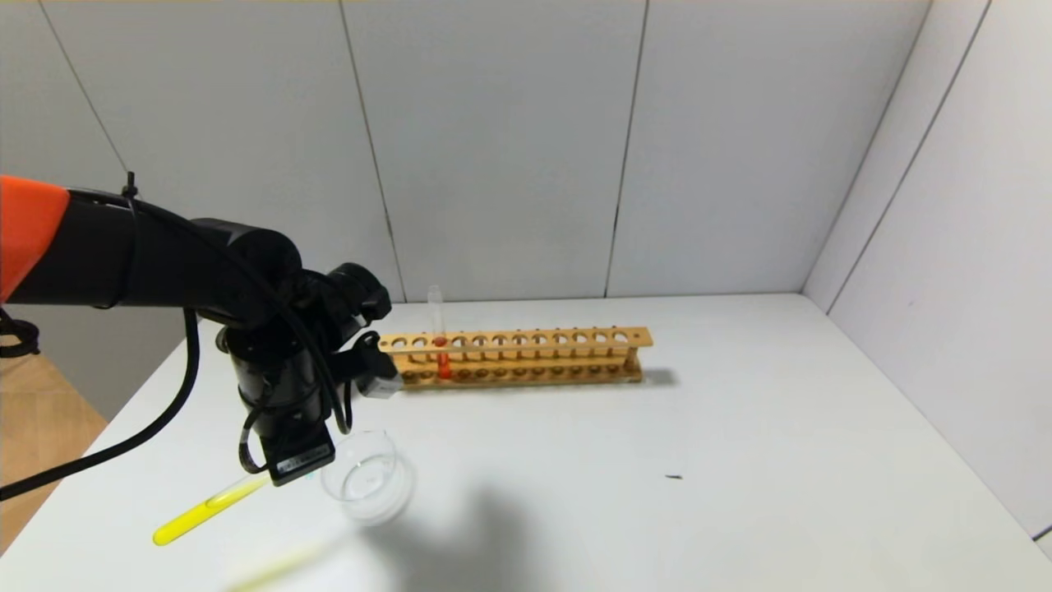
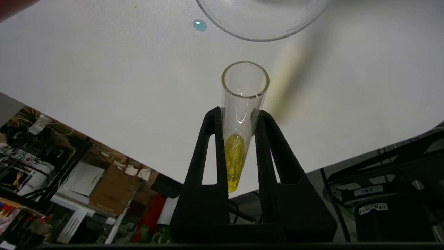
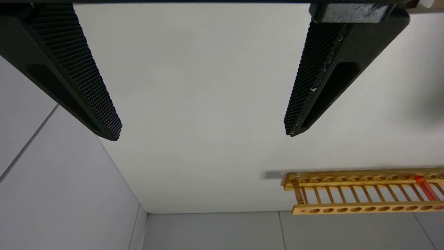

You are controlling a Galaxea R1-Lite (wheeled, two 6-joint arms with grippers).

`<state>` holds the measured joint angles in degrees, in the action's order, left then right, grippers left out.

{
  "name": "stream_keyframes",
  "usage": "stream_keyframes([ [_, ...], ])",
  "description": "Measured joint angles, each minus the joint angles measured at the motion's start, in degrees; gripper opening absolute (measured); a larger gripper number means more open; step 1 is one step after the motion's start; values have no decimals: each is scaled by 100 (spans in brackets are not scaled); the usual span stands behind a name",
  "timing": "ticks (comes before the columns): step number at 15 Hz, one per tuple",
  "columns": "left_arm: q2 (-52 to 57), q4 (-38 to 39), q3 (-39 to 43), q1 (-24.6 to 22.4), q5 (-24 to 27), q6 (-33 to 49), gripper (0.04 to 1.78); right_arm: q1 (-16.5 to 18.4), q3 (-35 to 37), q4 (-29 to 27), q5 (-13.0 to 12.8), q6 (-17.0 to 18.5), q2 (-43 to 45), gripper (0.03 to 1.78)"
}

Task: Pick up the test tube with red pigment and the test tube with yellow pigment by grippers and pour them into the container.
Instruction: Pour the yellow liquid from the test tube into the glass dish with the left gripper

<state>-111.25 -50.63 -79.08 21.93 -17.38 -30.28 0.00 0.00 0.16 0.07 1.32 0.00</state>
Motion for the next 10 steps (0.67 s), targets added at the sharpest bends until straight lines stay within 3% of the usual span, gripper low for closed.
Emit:
stream_keyframes([
  [3,-241,-535,-455,48,-144,-15,29,0,0,0,0,0,0,171],
  [10,-634,-599,-595,39,-190,-85,29,0,0,0,0,0,0,171],
])
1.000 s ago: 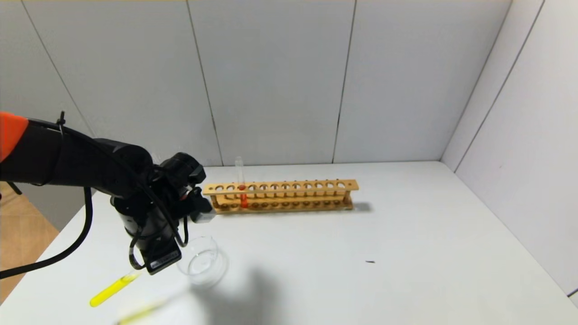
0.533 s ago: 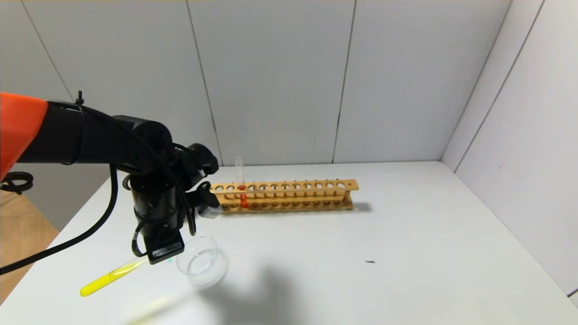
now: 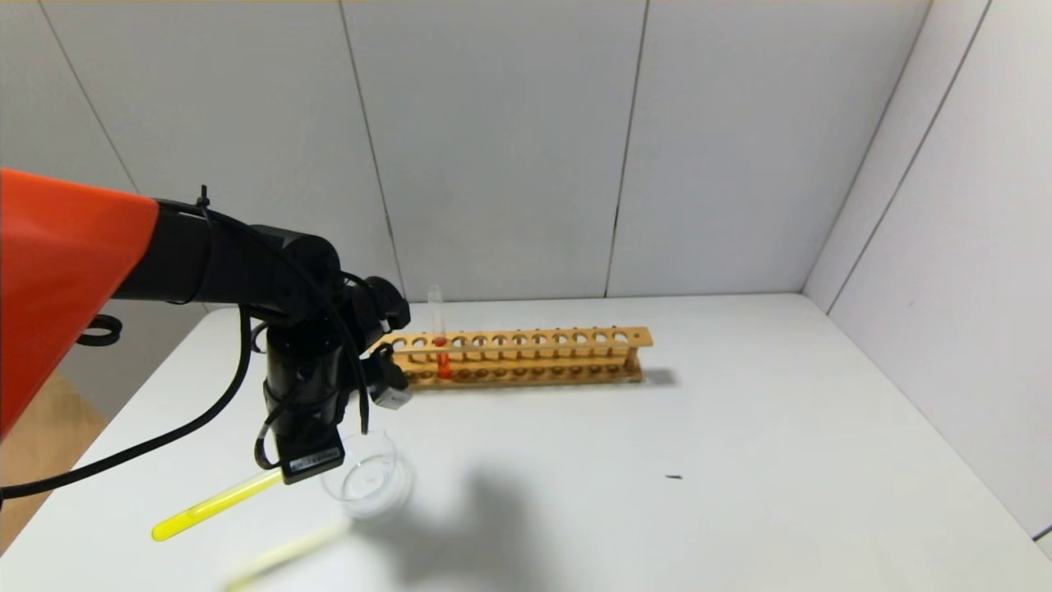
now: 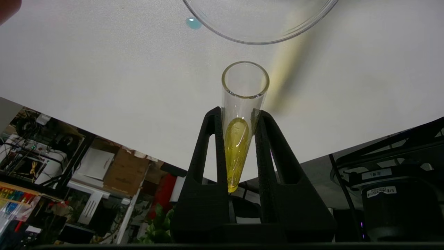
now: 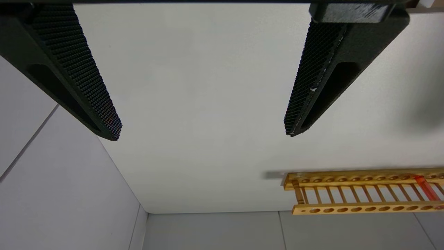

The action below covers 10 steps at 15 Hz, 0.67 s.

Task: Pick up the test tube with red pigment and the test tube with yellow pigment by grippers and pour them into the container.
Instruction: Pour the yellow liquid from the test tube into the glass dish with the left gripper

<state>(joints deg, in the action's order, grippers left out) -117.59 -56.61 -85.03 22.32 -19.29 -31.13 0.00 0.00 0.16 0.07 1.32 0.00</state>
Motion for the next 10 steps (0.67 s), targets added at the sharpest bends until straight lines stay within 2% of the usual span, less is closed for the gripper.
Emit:
stream_keyframes([
  [10,-358,-339,-334,-50,-45,-6,29,0,0,0,0,0,0,171],
])
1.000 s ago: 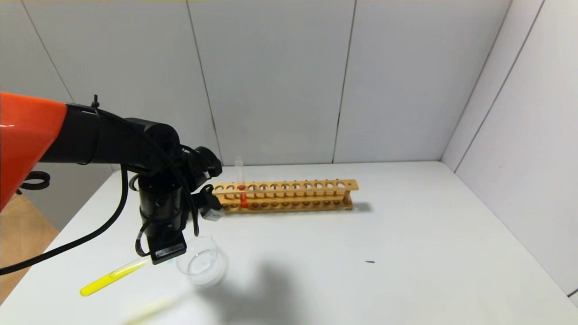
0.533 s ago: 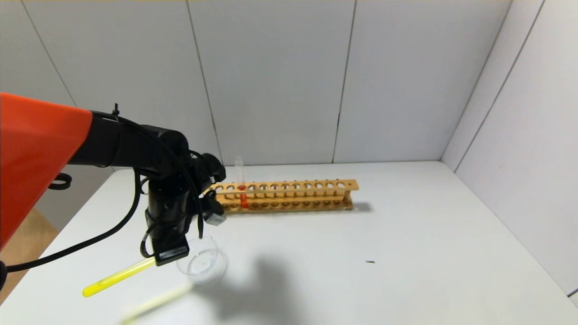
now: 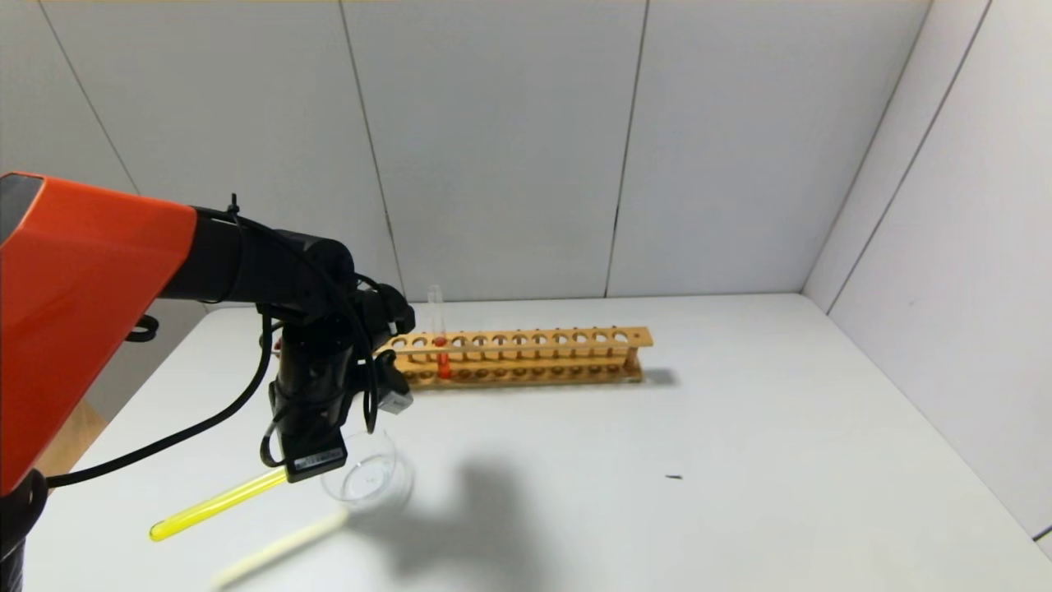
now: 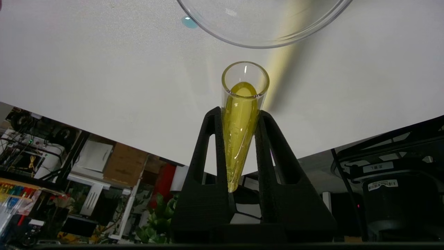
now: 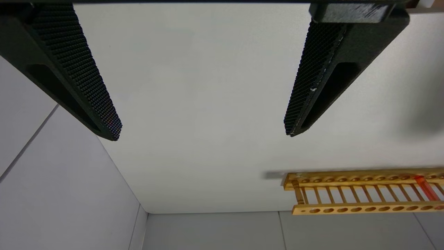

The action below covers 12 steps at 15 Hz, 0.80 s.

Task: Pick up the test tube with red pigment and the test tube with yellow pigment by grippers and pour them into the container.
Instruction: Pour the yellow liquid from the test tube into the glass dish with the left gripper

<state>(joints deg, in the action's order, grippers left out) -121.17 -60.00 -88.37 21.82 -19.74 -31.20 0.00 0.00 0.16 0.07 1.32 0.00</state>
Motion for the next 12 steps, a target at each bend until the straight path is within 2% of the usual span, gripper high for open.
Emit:
stream_keyframes([
  [12,-280,-855,-608,-11,-179,-11,29,0,0,0,0,0,0,171],
])
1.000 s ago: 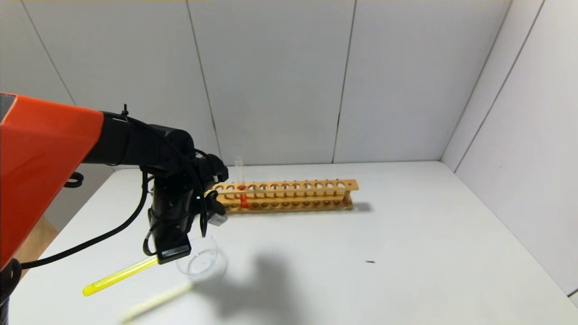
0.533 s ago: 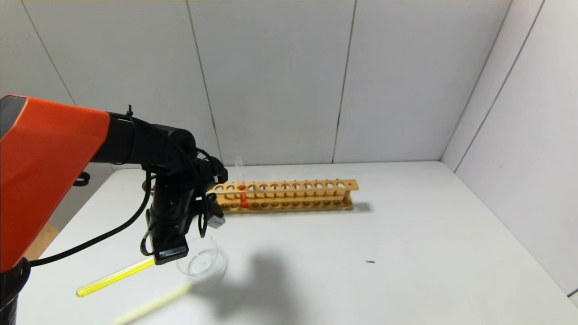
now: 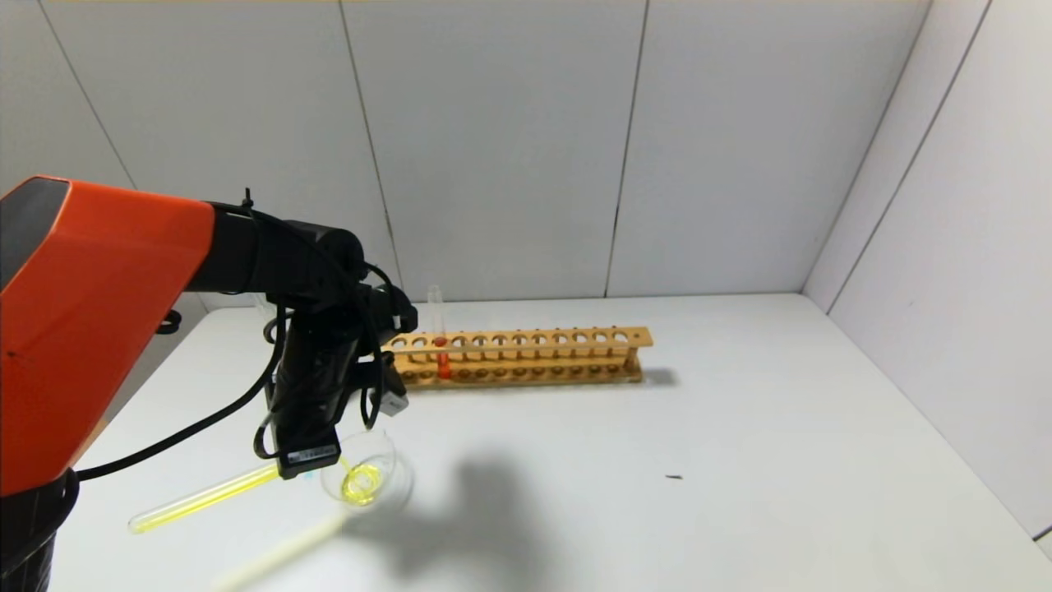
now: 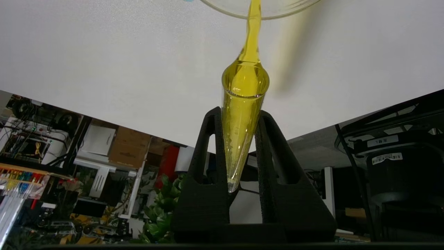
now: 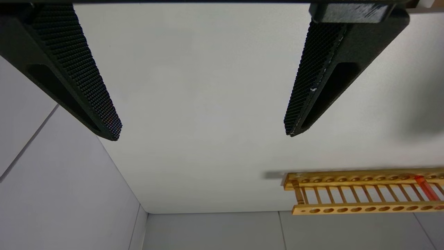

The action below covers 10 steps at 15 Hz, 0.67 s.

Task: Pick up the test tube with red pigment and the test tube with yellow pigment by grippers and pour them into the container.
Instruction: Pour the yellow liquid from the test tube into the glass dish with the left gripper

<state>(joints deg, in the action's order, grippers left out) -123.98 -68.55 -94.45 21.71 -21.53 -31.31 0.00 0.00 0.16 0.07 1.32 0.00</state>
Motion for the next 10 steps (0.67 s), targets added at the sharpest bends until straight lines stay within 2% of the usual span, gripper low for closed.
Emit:
stream_keyframes([
  [6,-216,-311,-364,11,-10,5,29,0,0,0,0,0,0,171],
  [10,-546,-987,-1147,69,-184,46,29,0,0,0,0,-2,0,171],
])
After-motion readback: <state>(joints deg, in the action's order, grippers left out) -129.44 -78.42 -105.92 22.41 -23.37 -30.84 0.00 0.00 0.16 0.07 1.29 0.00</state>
